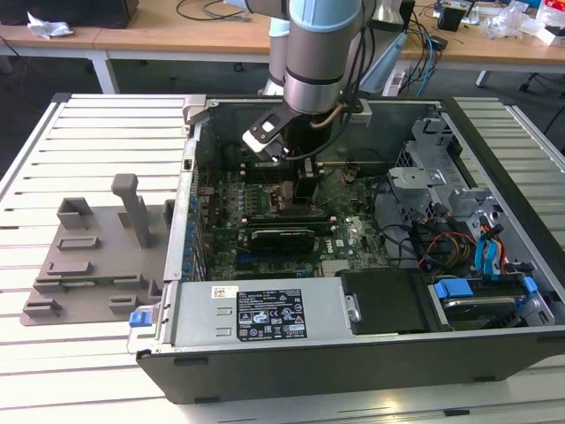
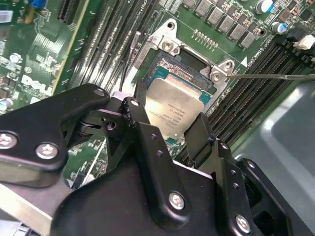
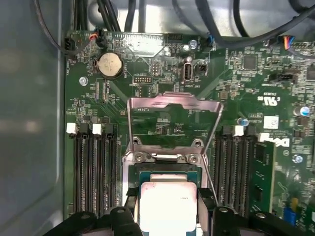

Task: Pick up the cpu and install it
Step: 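Place the cpu into insertion slot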

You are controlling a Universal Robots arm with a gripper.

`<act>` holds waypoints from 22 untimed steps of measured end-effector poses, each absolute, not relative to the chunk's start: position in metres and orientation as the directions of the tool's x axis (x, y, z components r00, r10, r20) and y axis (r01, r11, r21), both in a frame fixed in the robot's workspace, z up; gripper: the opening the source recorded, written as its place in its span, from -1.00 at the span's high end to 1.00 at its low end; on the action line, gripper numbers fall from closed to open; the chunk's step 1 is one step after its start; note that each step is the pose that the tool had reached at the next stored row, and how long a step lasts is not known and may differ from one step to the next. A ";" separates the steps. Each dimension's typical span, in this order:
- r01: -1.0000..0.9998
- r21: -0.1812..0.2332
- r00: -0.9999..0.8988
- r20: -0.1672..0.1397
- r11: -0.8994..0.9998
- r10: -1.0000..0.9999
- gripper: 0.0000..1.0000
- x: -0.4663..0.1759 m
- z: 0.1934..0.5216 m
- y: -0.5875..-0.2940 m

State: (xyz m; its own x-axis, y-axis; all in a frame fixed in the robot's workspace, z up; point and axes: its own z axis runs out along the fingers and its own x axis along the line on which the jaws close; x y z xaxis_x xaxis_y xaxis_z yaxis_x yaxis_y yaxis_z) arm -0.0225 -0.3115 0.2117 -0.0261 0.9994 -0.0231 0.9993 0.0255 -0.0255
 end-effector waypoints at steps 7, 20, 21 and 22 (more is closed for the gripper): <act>0.999 -0.026 -0.028 -0.023 0.027 0.999 -0.10 -0.024 0.200 -0.312; 0.999 -0.025 -0.028 -0.023 0.027 0.999 -0.24 -0.025 0.197 -0.311; 0.999 -0.025 -0.028 -0.023 0.027 0.999 -0.24 -0.025 0.203 -0.311; 0.999 -0.026 -0.028 -0.023 0.027 0.999 -0.24 -0.025 0.211 -0.311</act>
State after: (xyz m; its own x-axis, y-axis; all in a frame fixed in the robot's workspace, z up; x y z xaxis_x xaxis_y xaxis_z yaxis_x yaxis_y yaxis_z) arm -0.0251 -0.3108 0.2108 -0.0280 0.9993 -0.0231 0.9993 0.0274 -0.0255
